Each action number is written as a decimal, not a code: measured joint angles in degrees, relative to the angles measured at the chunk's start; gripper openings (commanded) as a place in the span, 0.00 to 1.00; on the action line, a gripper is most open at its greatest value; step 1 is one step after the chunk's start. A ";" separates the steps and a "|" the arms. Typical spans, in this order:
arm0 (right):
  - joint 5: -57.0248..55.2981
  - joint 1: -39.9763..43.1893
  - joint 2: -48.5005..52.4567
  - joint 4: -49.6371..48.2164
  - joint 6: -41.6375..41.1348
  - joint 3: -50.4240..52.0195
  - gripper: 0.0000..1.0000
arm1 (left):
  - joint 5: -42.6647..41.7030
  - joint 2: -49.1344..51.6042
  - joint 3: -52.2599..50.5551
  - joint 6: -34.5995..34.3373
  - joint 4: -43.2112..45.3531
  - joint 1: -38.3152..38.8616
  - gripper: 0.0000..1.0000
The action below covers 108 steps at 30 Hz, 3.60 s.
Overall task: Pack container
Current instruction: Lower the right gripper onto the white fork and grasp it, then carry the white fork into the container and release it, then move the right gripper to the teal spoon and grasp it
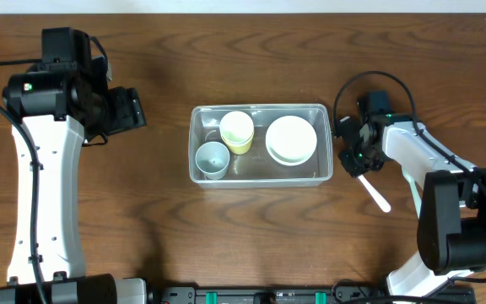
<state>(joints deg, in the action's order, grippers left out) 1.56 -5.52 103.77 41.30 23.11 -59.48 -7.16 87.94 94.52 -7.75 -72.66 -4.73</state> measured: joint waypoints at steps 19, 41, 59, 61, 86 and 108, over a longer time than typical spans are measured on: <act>-0.02 0.00 0.00 -0.04 -0.09 -0.02 0.01 | 0.00 0.00 0.00 0.02 0.00 0.00 0.81; -1.29 -9.14 -18.95 11.65 -2.86 -25.64 0.01 | 0.00 0.00 0.00 0.02 -0.02 0.00 0.81; -0.90 -35.41 -3.19 12.50 3.30 -26.16 0.01 | 0.00 0.00 0.00 0.00 -0.46 0.00 0.81; -0.52 -35.69 -0.87 13.20 3.56 -25.99 0.01 | 0.00 0.00 0.00 0.00 -0.46 0.00 0.81; -9.88 -23.54 -14.82 14.10 -6.16 -29.11 0.91 | 0.00 0.00 0.00 0.00 -0.70 0.00 0.81; -3.82 21.49 -2.95 17.90 -12.76 -15.47 0.95 | 0.00 -0.02 0.00 0.00 -0.63 0.00 0.81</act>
<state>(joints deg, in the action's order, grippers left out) -2.26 15.97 100.82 59.20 10.35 -74.96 -7.16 87.92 94.52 -7.75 -73.30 -4.73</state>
